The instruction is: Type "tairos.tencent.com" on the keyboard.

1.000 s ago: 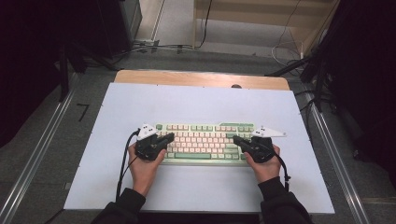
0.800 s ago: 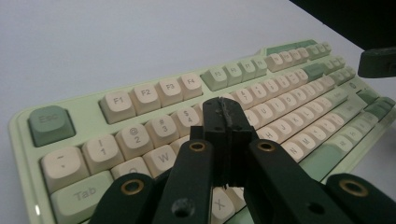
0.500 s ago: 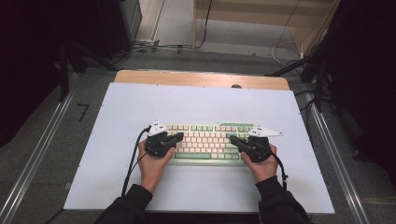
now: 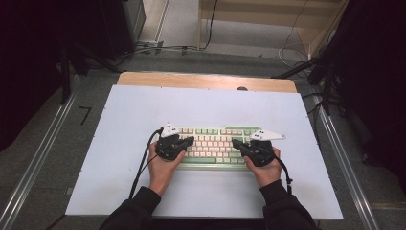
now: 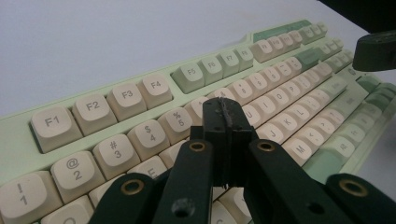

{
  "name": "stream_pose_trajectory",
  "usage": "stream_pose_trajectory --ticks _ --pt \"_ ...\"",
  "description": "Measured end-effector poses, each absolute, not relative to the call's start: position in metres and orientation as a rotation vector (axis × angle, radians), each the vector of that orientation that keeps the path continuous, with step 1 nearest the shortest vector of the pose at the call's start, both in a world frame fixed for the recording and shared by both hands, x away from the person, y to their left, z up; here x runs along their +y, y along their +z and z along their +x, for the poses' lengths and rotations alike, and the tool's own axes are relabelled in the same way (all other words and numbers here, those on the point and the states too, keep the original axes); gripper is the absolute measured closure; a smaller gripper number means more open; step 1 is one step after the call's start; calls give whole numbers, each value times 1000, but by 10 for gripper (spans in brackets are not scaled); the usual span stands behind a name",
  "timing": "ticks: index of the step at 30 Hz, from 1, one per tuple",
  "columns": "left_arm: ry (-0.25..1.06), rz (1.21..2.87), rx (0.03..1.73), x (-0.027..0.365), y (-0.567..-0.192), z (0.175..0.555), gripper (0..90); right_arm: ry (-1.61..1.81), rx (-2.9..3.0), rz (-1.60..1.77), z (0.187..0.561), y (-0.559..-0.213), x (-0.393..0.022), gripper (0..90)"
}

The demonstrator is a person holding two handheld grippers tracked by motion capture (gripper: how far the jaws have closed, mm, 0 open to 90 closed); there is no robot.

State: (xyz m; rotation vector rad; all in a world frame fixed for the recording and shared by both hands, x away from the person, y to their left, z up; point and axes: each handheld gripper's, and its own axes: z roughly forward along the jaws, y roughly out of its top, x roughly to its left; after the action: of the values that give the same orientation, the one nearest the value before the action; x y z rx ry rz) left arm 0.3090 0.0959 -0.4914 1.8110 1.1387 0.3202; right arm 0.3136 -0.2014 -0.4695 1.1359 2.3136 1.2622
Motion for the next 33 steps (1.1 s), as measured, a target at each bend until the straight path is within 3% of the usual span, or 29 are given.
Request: stream_pose_trajectory --ticks 33 --pt "321 1831 1157 92 -496 315 900 1263 2308 1134 314 -470 -202 881"
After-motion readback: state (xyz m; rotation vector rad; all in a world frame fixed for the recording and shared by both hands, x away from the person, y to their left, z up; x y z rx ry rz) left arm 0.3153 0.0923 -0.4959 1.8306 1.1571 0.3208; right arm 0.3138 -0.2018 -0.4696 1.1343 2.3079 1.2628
